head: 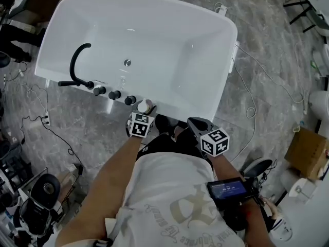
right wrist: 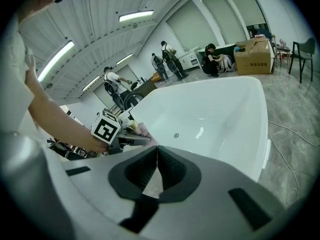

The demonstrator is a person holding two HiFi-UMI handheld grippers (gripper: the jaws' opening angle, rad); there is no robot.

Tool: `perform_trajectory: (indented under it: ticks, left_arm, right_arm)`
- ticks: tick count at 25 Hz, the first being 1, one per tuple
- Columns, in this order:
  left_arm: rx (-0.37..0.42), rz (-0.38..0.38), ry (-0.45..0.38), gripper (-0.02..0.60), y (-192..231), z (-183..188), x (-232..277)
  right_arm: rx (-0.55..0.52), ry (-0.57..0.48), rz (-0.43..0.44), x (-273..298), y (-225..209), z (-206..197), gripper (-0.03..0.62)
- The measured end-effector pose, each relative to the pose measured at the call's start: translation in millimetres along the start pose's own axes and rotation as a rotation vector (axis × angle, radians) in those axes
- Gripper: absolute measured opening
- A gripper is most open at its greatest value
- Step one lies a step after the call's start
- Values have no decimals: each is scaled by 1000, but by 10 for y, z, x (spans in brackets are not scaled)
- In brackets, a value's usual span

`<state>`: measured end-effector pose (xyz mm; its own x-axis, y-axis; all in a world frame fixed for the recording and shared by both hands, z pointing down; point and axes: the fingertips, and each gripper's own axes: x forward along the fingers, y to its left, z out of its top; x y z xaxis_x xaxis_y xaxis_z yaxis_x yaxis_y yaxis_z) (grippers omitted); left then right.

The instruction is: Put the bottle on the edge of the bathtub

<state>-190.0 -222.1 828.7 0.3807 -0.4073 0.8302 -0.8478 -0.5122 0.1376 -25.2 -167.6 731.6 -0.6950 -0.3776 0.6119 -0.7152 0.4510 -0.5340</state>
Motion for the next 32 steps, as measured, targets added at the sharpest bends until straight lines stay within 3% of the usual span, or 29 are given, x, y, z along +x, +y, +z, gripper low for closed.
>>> perform_trajectory:
  ticks: [11,32]
  left_arm:
    - [1,24,-18,227,-4,21,9]
    - [-6,-10,-29,255,-193,-138,-38]
  right_arm:
    - [4,27,3,-34,37,-122,6]
    - [-2,36,-3,-108,185,-293,6]
